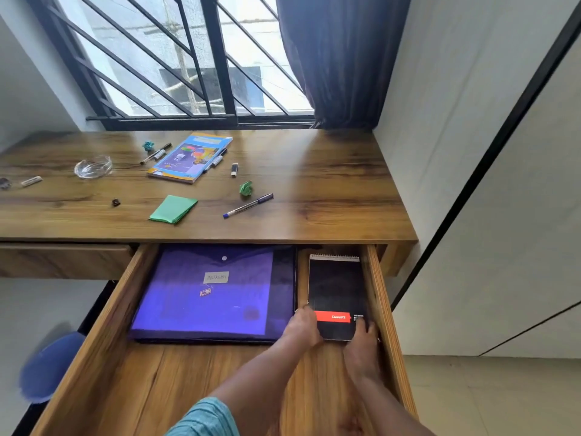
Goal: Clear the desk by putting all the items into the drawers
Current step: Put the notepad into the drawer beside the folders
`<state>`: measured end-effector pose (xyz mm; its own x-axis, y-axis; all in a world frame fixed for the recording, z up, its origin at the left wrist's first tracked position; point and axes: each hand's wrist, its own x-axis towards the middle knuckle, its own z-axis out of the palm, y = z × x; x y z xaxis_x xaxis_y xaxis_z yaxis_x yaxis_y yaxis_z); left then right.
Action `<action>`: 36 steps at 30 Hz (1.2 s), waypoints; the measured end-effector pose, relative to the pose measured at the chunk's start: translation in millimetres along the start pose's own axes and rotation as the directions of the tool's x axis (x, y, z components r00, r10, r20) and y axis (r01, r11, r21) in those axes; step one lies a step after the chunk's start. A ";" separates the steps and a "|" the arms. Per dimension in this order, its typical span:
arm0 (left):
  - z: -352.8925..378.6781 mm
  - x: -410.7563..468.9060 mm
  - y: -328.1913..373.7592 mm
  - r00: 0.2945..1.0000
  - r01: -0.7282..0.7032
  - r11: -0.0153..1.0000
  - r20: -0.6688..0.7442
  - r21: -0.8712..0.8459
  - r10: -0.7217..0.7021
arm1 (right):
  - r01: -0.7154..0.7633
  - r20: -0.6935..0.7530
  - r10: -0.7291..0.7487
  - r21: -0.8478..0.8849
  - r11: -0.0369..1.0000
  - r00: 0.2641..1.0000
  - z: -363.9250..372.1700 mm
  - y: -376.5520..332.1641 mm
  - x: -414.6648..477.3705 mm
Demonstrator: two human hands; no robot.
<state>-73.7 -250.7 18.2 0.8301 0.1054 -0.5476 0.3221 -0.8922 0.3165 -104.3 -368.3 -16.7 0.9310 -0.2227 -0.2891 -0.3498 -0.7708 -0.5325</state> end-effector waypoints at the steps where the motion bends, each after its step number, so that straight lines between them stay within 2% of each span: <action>1: 1.5 -0.8 0.2 1.000 -0.004 0.999 -0.006 0.037 0.005 | 0.001 -0.006 -0.002 -0.014 1.000 1.000 1.0 -1.2 0.0; 7: 8.2 -1.8 0.7 0.998 -0.001 0.993 -0.057 0.118 0.008 | -0.012 -0.020 0.012 -0.018 1.000 1.000 -2.0 -5.0 4.6; 11: 12.4 -5.2 -0.8 0.996 0.004 0.995 -0.085 0.103 0.005 | -0.017 -0.063 0.010 -0.110 0.994 0.998 -4.8 -11.4 -0.2; 14: 14.5 -10.7 -2.5 0.996 0.007 0.995 -0.088 0.096 0.001 | -0.013 -0.080 0.004 -0.117 0.993 0.997 -5.8 -14.2 -5.6; 24: -8.6 -46.1 -21.4 0.990 -0.068 0.998 -0.121 0.010 0.068 | 0.182 -0.051 -0.200 -0.245 0.952 0.978 2.3 -45.8 -33.1; 28: -34.9 -65.2 -54.2 0.971 -0.119 0.993 -0.206 0.007 0.118 | 0.342 -0.053 -0.371 -0.286 0.895 0.927 20.0 -89.6 -45.6; 32: -63.3 -75.8 -106.1 0.942 -0.079 0.997 -0.329 -0.027 0.066 | 0.440 0.009 -0.464 -0.339 0.832 0.886 46.3 -139.4 -63.6; 36: -85.1 -87.5 -171.8 0.899 -0.071 0.996 -0.437 -0.059 0.038 | 0.522 0.042 -0.532 -0.274 0.808 0.846 66.5 -193.2 -104.6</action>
<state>-162.9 -69.2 77.6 0.9572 0.2523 -0.1416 0.2884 -0.8701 0.3996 -141.1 -156.4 63.6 0.9690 0.2471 0.0050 0.2320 -0.9024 -0.3632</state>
